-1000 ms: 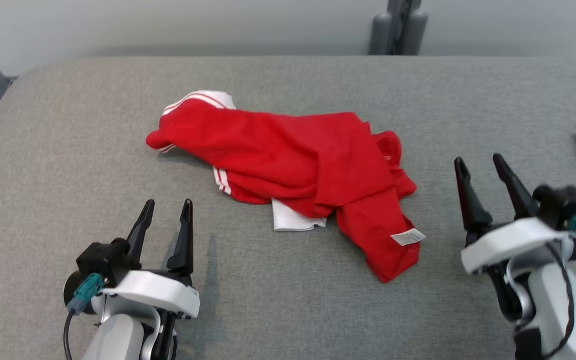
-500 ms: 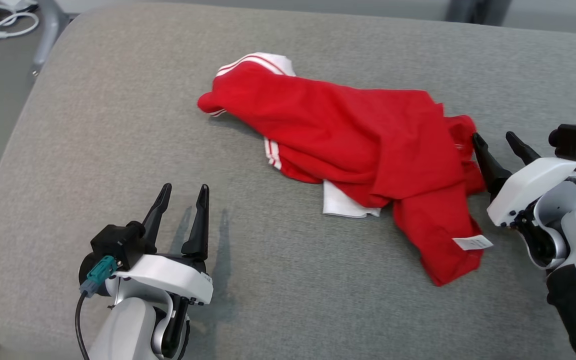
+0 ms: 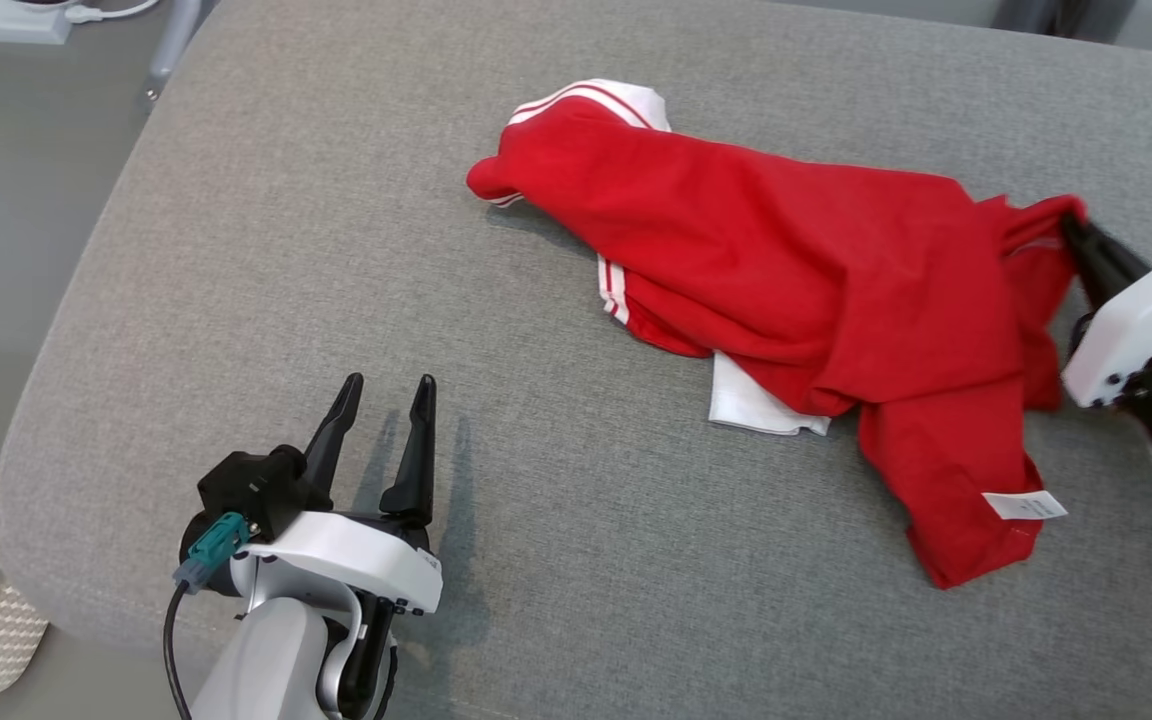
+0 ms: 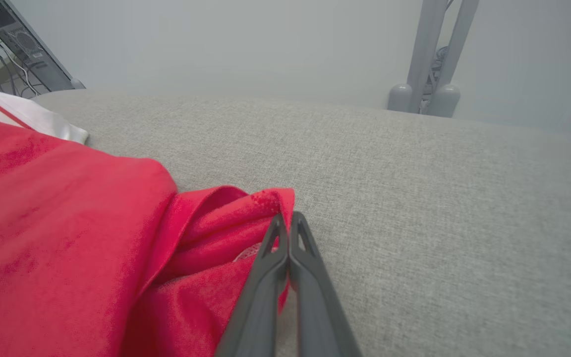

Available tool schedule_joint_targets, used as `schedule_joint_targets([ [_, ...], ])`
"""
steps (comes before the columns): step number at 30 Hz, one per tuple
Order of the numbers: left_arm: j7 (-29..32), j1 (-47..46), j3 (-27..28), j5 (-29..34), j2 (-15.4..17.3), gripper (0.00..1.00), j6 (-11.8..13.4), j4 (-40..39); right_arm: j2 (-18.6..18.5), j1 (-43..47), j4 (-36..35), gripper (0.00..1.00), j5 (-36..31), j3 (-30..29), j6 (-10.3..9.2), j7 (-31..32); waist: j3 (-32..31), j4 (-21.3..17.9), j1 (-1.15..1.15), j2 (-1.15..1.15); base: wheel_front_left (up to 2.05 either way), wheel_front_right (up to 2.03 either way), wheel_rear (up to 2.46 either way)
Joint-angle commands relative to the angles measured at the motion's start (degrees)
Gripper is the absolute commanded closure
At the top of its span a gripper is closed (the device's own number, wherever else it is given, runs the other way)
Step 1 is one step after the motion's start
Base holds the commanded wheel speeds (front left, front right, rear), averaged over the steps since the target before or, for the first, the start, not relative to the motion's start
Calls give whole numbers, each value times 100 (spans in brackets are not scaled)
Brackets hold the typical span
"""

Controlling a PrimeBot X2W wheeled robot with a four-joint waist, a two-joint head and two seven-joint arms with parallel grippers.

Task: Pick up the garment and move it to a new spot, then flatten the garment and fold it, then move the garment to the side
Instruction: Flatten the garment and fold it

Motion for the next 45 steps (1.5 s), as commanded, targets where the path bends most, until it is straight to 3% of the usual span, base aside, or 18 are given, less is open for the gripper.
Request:
schedule_joint_targets([
  [1, -11, -106, -21, -38, 23, 0, 26, -11, -117, -116, 66, 100, -72, 34, -3, -57, 19, 50, 0, 0, 0, 0, 0],
  [11, -10, -147, -211, -235, 22, 0, 101, -81, -1281, -1613, 763, 100, -1119, -146, -4, -22, 179, 302, 0, 0, 0, 0, 0],
  [16, -11, -176, -279, -274, 21, 0, 135, -125, -1551, -2276, 1162, 100, -1791, -342, -4, -54, 262, 390, 0, 0, 0, 0, 0],
  [20, -11, -223, -279, -314, 21, 0, 159, -202, -1526, -2639, 1476, 100, -2309, -620, -4, -221, 343, 407, 0, 0, 0, 0, 0],
  [21, -10, -236, -287, -314, 20, 0, 166, -211, -1417, -2659, 1577, 53, -2357, -702, -3, -253, 348, 404, 0, 0, 0, 0, 0],
  [22, -11, -240, -300, -313, 20, 0, 166, -215, -1252, -2636, 1677, 0, -2301, -798, -3, -247, 338, 391, 0, 0, 0, 0, 0],
  [29, -10, -198, -246, -208, 22, 0, 180, -171, -713, -2238, 1988, 0, -2382, -925, -4, -627, 111, 126, 0, 0, 0, 0, 0],
  [35, -10, -88, -75, -5, 23, 0, 131, -123, -159, -1709, 1916, 0, -2155, -800, -4, -1088, -303, -345, 0, 0, 0, 0, 0],
  [40, -10, 48, 87, -58, 27, 0, 98, -24, 241, -1138, 1449, 0, -1758, -665, -4, -1436, -710, -782, 0, 0, 0, 0, 0],
  [43, -10, 101, 287, -131, 23, 0, 161, 54, 492, -543, 803, 0, -1407, -399, -3, -1568, -973, -1060, 0, 0, 0, 0, 0],
  [45, -7, 166, 404, -133, 23, 0, 173, 83, 367, -131, 295, 0, -1263, -236, -5, -1620, -1106, -1237, 0, 0, 0, 0, 0],
])
